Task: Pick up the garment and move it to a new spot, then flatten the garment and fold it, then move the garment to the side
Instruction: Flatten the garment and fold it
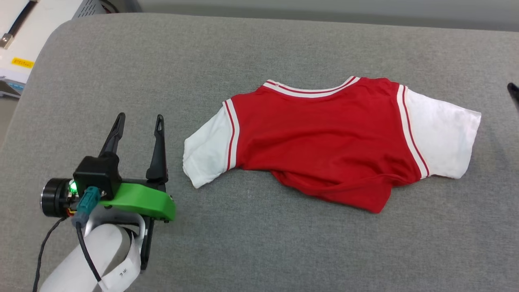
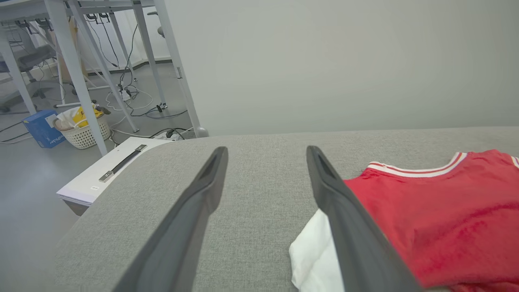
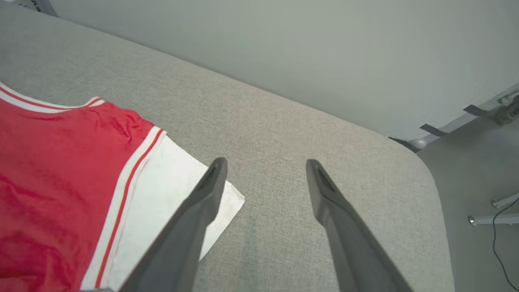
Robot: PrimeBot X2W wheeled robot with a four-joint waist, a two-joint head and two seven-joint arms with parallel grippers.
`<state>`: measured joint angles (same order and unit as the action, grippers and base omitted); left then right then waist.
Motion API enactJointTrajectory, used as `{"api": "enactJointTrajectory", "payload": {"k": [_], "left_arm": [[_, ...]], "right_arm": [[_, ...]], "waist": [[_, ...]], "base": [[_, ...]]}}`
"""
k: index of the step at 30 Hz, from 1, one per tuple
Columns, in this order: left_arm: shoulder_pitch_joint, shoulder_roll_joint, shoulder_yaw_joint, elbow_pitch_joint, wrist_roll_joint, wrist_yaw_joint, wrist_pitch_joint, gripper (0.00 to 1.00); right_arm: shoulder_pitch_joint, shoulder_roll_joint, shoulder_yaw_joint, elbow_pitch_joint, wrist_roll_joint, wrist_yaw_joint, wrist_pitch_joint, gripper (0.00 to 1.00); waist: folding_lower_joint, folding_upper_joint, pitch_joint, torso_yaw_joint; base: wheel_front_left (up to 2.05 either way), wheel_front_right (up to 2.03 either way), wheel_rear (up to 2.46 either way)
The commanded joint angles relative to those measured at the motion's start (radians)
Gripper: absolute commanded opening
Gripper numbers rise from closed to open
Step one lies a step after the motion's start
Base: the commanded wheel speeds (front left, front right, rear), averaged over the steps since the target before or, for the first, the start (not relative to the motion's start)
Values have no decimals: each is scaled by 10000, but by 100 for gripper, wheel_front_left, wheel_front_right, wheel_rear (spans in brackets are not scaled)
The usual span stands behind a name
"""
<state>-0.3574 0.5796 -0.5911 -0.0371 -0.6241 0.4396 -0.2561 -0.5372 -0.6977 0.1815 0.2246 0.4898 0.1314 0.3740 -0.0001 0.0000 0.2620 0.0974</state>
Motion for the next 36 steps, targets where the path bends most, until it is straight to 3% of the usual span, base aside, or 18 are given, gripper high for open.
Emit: {"api": "enactJointTrajectory", "payload": {"k": [1,4,8,16,23,24,29,36], "left_arm": [[323,-248,343,-46,353,-99,-55,100],[688,-830,1095,-128,961,-354,-55,100],[939,-1626,1948,-99,1580,-834,-56,100],[920,-2973,3115,349,2562,-2013,-56,100],[997,-3685,4108,802,3131,-2884,-56,100],[1018,-3739,4279,879,3196,-3009,-56,100],[1007,-3817,4930,1174,3423,-3608,-56,100],[299,-3211,5483,1819,3788,-4527,-57,100]], "right_arm": [[-255,-149,287,157,436,-7,643,100],[-729,-557,768,545,1225,-7,2095,100],[-1417,-687,1080,1138,1603,-7,3235,100],[-2066,-255,1645,2426,1590,-7,3939,100],[-1572,9,2205,2863,2361,-7,4052,100],[-1539,-19,2264,2803,2420,-7,3860,0],[-1488,-408,2329,2497,2452,-7,2709,0],[-1001,-1162,1969,1797,2568,-7,1170,0]], "waist": [[1,0,321,251],[1,0,678,431],[1,0,1206,647],[1,0,1931,1044],[1,0,1824,968],[1,0,1752,902],[1,0,1410,610],[1,0,922,206]], "base": [[0,0,0],[0,0,0],[0,0,0],[0,0,0],[0,0,0],[0,0,0],[0,0,0],[0,0,0]]}}
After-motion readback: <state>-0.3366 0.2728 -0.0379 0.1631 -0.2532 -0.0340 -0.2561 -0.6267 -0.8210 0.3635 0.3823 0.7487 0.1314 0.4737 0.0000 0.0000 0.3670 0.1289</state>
